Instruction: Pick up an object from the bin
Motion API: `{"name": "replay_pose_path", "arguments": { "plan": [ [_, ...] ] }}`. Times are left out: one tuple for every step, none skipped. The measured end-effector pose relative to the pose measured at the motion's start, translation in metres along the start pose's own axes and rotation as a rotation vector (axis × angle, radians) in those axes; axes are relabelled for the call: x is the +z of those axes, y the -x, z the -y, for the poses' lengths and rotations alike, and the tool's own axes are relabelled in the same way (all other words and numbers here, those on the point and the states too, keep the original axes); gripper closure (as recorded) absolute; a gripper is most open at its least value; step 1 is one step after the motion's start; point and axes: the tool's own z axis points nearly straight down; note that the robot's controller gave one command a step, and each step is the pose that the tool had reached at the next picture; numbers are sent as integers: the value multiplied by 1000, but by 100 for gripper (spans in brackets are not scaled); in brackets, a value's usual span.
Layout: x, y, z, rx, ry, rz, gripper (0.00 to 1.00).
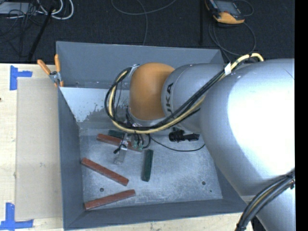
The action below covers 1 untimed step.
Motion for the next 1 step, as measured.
{"name": "replay_pose_path", "arguments": {
  "plan": [
    [-3, 1, -1, -2, 2, 4, 100]
  ]
}}
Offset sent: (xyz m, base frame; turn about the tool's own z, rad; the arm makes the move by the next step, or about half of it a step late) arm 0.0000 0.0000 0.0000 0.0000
